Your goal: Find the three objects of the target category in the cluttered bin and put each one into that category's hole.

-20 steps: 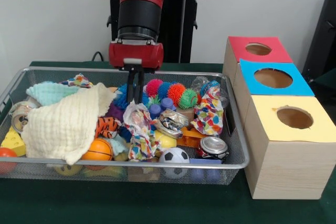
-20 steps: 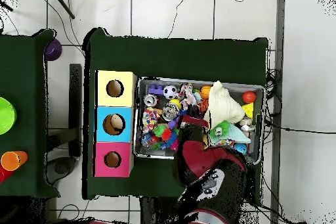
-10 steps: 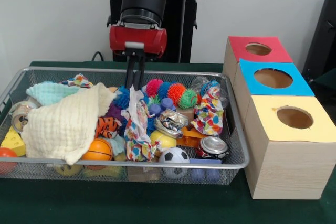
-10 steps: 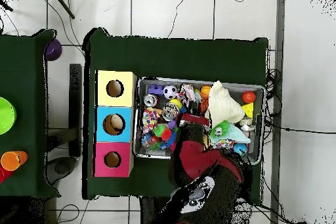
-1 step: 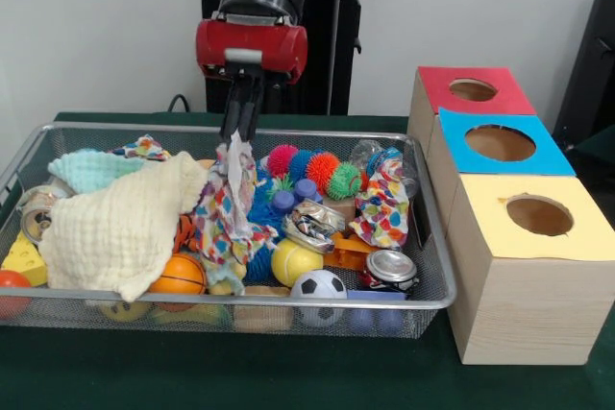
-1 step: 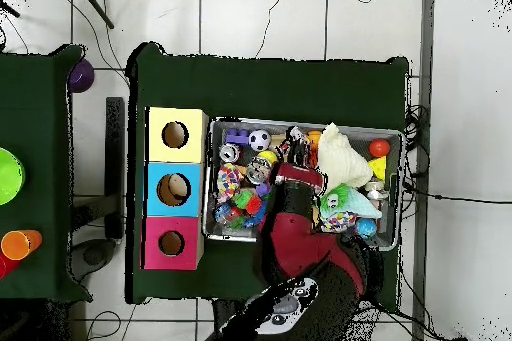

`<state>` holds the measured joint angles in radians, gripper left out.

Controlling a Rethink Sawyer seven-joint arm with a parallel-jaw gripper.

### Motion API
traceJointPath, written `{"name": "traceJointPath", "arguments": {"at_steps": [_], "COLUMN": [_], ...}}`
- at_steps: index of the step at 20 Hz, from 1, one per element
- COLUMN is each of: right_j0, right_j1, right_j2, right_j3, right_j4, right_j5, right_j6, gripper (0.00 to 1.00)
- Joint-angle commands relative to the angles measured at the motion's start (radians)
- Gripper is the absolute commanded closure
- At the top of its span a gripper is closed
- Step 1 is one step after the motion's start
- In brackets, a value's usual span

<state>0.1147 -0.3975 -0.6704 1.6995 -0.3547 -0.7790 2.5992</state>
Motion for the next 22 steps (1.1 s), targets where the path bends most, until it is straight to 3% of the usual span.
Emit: {"name": "traceJointPath", "arguments": {"at_steps": [1,5,11,22], "right_j0": [0.094,0.145,0.219,0.303], "right_j1": [0.104,0.159,0.234,0.304], "right_j2": [-0.081,-0.125,-0.159,-0.202], "right_j3": [0.11,0.144,0.189,0.214], "right_j4": [0.264,0.366,0.486,0.568], "right_j5": [-0.302,-0.371,-0.38,-0.347], "right_j6": [-0.264,-0.253,-0.19,-0.113], "gripper": [1.0,1.0,1.0,1.0]}}
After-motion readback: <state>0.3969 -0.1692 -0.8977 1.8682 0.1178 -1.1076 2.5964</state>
